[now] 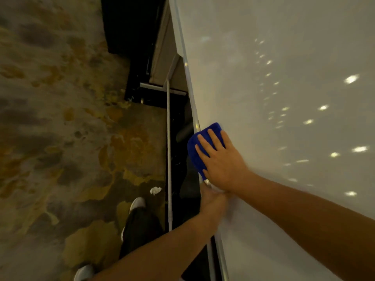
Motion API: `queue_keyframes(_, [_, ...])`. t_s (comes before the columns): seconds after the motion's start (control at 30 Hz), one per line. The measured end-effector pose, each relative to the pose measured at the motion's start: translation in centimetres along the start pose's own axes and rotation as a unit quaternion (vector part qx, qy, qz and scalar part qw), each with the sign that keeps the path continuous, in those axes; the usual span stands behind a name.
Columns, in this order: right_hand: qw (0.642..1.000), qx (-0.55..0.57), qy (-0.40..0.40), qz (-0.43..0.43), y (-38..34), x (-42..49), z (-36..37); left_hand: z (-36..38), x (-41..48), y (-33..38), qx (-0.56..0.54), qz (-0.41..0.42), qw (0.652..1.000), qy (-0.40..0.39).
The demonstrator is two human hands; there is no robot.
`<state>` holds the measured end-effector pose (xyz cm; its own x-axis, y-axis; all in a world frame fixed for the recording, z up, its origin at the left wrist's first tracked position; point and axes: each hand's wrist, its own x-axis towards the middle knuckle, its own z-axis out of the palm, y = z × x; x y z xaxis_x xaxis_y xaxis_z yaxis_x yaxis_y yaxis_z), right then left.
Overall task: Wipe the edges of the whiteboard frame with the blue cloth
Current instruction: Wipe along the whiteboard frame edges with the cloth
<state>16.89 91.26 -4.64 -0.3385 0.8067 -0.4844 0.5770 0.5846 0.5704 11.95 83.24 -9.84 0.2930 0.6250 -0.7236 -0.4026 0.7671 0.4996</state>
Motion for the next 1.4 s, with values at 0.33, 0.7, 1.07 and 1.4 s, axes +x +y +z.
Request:
queue_keyframes(0.33, [0.993,-0.095,-0.056,-0.028,12.0,14.8,-4.3,0.7,6.6,11.9,-0.014,0.049,0.998,0.026])
queue_keyframes(0.7, [0.992,-0.040,-0.048,-0.105,16.1,27.9,-5.7,-0.2,18.8,25.8,0.006,0.052,0.998,-0.038])
queue_keyframes(1.07, [0.991,-0.026,-0.083,-0.097,27.5,43.3,-10.2,-3.3,28.2,37.4,0.057,-0.096,0.990,-0.086])
queue_keyframes(1.4, [0.992,-0.065,-0.102,-0.019,33.0,57.0,-11.7,-7.9,38.1,49.8,0.169,-0.226,0.958,-0.059])
